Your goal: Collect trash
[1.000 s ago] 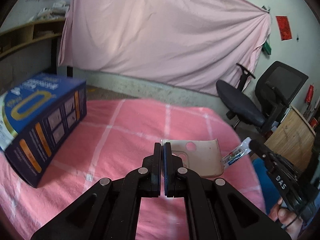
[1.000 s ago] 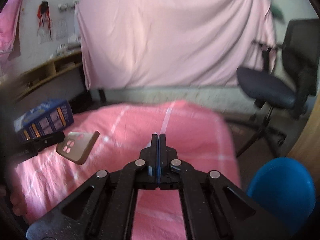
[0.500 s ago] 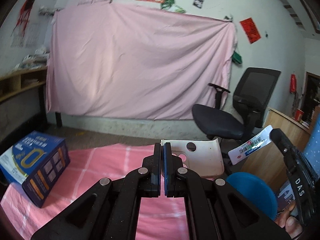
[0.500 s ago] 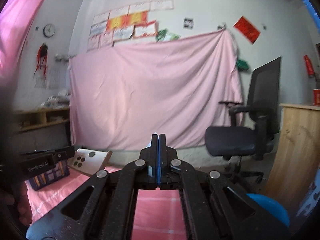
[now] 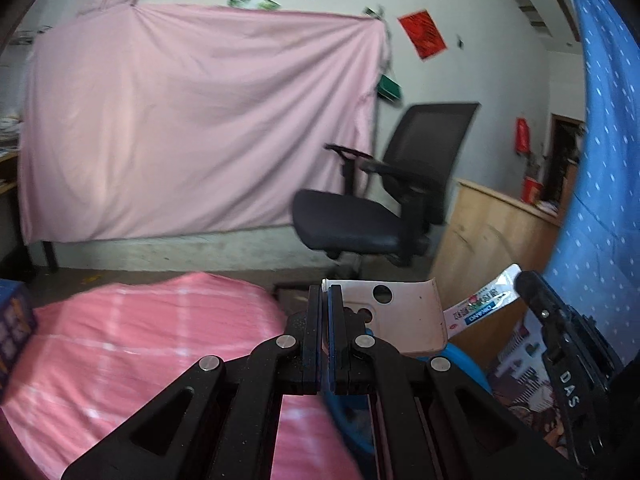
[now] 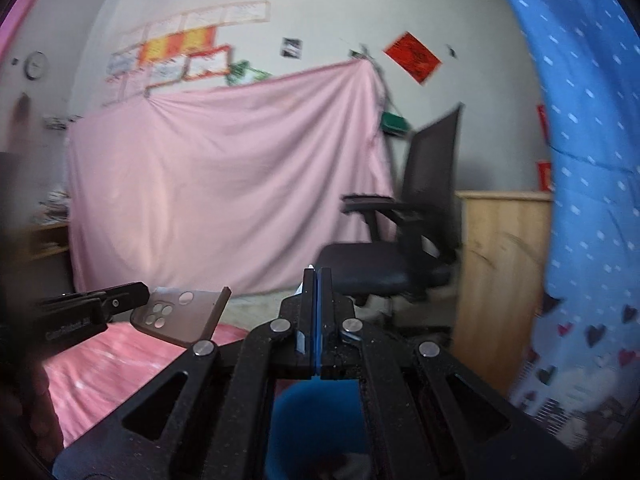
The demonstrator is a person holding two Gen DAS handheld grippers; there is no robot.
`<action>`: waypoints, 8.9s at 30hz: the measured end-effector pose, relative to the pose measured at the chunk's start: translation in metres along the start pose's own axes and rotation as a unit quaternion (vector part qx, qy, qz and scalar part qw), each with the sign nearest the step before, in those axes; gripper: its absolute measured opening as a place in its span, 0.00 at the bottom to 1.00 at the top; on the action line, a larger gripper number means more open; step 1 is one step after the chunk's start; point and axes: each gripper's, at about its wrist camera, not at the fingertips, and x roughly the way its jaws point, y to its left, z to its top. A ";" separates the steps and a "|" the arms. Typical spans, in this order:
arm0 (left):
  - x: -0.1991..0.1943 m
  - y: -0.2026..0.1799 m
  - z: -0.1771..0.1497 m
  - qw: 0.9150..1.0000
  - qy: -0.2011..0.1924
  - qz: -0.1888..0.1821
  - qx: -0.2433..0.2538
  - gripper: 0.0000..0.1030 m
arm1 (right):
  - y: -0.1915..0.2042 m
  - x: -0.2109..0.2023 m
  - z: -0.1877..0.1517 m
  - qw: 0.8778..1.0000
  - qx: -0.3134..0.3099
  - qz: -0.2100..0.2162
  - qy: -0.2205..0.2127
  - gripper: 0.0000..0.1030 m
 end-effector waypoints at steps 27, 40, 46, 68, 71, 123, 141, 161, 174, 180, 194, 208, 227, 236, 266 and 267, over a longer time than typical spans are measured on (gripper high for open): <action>0.096 -0.036 -0.062 0.983 0.178 -0.034 -0.018 0.05 | -0.075 0.056 -0.057 0.980 0.044 -0.048 0.189 0.28; 0.064 -0.014 -0.046 0.988 0.152 -0.012 -0.017 0.06 | -0.060 0.050 -0.047 0.984 0.034 -0.039 0.172 0.29; 0.051 -0.011 -0.039 0.990 0.141 -0.007 -0.012 0.06 | -0.054 0.048 -0.046 0.984 0.031 -0.040 0.170 0.29; -0.050 0.045 -0.038 0.998 0.041 0.036 -0.026 0.91 | -0.008 -0.023 -0.026 0.989 0.020 -0.052 0.134 0.97; -0.068 0.052 -0.042 0.998 0.029 0.045 -0.025 0.95 | 0.000 -0.039 -0.023 0.991 0.018 -0.050 0.123 1.00; -0.310 0.109 -0.162 0.992 -0.053 0.111 -0.001 0.98 | 0.147 -0.258 -0.067 0.999 -0.002 -0.003 0.052 1.00; -0.309 0.111 -0.177 0.991 -0.052 0.126 0.001 0.98 | 0.157 -0.262 -0.089 0.998 -0.010 -0.016 0.066 1.00; -0.307 0.122 -0.183 0.989 -0.043 0.143 -0.015 0.98 | 0.165 -0.249 -0.098 0.995 -0.036 -0.021 0.087 1.00; -0.306 0.118 -0.185 0.989 -0.043 0.143 -0.008 0.98 | 0.160 -0.249 -0.099 0.995 -0.023 -0.024 0.089 1.00; -0.306 0.118 -0.185 0.989 -0.042 0.143 -0.007 0.98 | 0.161 -0.249 -0.099 0.996 -0.023 -0.024 0.088 1.00; -0.307 0.118 -0.185 0.989 -0.043 0.142 -0.007 0.98 | 0.161 -0.250 -0.098 0.996 -0.024 -0.024 0.087 1.00; -0.307 0.116 -0.185 0.989 -0.045 0.143 -0.006 0.98 | 0.163 -0.250 -0.099 0.996 -0.023 -0.024 0.088 1.00; -0.307 0.115 -0.186 0.989 -0.045 0.143 -0.006 0.98 | 0.163 -0.250 -0.099 0.996 -0.023 -0.024 0.088 1.00; -0.307 0.114 -0.186 0.989 -0.045 0.143 -0.006 0.98 | 0.163 -0.250 -0.098 0.996 -0.023 -0.024 0.087 1.00; -0.306 0.113 -0.187 0.989 -0.045 0.143 -0.006 0.98 | 0.162 -0.250 -0.098 0.996 -0.022 -0.024 0.088 1.00; -0.306 0.114 -0.187 0.989 -0.045 0.143 -0.006 0.98 | 0.162 -0.250 -0.098 0.996 -0.022 -0.024 0.088 1.00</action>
